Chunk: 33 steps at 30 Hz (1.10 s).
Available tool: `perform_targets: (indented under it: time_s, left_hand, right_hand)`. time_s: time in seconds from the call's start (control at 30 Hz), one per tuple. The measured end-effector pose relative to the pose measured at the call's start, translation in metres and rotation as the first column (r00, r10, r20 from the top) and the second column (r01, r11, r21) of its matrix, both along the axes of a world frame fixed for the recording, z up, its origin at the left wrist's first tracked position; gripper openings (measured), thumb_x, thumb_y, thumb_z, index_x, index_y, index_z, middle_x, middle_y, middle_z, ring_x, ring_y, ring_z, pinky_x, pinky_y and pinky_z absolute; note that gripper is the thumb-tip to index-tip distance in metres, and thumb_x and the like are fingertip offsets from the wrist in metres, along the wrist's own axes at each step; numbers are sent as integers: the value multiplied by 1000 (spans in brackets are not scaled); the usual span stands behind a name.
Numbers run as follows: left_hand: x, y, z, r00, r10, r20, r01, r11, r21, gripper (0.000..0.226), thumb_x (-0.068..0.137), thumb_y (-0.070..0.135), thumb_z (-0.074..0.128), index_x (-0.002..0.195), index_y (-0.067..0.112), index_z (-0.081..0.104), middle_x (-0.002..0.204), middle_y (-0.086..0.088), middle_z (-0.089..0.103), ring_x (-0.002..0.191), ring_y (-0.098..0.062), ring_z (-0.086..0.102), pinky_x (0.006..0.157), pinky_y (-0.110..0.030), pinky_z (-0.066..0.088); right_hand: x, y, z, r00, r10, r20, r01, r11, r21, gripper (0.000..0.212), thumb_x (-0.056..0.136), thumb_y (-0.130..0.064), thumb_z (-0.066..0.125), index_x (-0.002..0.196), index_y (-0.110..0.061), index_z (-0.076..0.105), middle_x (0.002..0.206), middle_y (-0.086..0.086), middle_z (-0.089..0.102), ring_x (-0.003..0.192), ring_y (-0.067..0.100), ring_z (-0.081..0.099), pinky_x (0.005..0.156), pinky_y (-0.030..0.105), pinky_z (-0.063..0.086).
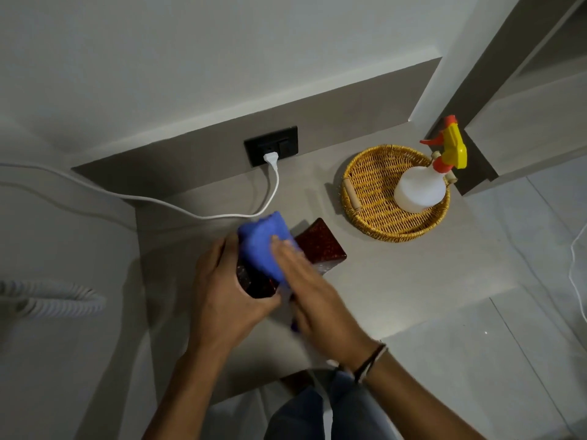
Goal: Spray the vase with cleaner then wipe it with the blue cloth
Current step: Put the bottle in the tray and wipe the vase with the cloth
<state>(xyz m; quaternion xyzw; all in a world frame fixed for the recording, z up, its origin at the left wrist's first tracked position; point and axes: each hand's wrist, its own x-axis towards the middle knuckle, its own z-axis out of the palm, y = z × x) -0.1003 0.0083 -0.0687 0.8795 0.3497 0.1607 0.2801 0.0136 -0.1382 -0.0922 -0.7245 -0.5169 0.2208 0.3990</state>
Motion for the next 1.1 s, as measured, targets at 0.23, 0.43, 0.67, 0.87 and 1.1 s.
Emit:
perform_targets:
  time_s: [0.23,0.43,0.67,0.87,1.1]
  left_hand:
    - [13,-4,12,999,-12,-36,13,1000,8,88,56,47,84,134,10,64,124,-7,65,110,-29,64,95,-39,53]
    - [6,-1,10,999,-4,-47,6,999,40,94,54,45,85,137,6,62,124,-9,65,110,-30,63,96,-31,47]
    - [11,3,9,999,-51,7,51,996,-67,79,61,40,88,132,16,65,126,-2,68,115,-24,67,101,-45,55]
    - [4,-1,5,998,4,-67,-1,999,36,100,50,38,94,139,9,59,126,-6,61,112,-29,60,93,-28,44]
    - [-2,12,3,952,303,52,-263,892,-368,57,60,70,89,102,34,73,100,9,78,92,-8,75,81,-43,65]
  right_hand:
    - [14,12,-6,993,-112,-27,109,990,-92,73,98,-6,42,167,-6,21,178,10,18,167,27,16,136,47,20]
    - [36,-12,-24,998,-42,37,46,988,-144,82,94,12,50,167,-8,18,178,6,8,167,26,7,135,51,19]
    - [4,-4,-9,983,92,-161,-89,996,26,89,87,9,41,170,-13,15,180,4,12,167,23,15,136,36,17]
    - [67,-23,-45,983,-155,103,175,960,-220,83,94,21,52,166,-10,23,176,9,17,166,32,17,135,50,21]
    - [82,-22,-42,312,-495,-811,456,827,-329,66,93,20,35,142,-13,64,126,26,74,101,40,76,83,45,69]
